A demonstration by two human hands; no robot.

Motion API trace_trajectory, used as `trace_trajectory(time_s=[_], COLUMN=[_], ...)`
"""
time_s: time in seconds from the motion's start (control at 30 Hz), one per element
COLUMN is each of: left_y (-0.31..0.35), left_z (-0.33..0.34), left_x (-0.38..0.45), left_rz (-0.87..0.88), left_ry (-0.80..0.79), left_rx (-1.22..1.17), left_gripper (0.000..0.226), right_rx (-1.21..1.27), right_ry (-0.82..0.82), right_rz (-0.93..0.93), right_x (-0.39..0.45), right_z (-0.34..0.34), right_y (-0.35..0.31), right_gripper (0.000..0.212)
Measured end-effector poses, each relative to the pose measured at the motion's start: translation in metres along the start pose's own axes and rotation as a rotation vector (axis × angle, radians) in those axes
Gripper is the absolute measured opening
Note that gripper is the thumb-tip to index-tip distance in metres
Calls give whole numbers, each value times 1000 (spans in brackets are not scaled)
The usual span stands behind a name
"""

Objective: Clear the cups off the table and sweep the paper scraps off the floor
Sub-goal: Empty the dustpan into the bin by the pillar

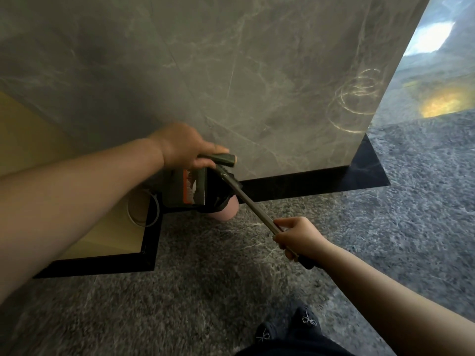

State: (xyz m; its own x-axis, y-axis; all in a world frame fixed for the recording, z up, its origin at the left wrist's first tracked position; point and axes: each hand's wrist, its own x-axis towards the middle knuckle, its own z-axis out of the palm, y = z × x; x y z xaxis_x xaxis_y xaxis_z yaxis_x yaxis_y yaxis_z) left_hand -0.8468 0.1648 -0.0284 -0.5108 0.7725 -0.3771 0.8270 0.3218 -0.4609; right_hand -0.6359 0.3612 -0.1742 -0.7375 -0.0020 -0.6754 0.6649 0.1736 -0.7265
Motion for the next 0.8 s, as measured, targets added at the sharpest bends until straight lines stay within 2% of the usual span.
trace_trajectory(time_s=[0.1,0.27,0.43,0.57,0.73,0.8], left_y=[8,-20,12,-2,15,3], left_z=[4,-13,-9,-17,-4,-2], left_x=[1,4,11,11,18,16], left_rz=[75,-6,141,87,171,122], left_ry=[-48,24,-95,-31,-74,-39], left_rx=[16,-75,22,-24,37,-19], left_gripper=[53,54,52,51,52,52], right_rx=[2,9,23,43,32,27], right_ry=[-8,-10,-9,-7,1,-2], right_rz=[2,-1,9,18,27,27], right_x=[2,2,0,0,0,0], right_z=[-2,-2,-3,-5,-6,-8], right_y=[0,0,4,5,7,8], right_gripper=[57,56,56,56,57,57])
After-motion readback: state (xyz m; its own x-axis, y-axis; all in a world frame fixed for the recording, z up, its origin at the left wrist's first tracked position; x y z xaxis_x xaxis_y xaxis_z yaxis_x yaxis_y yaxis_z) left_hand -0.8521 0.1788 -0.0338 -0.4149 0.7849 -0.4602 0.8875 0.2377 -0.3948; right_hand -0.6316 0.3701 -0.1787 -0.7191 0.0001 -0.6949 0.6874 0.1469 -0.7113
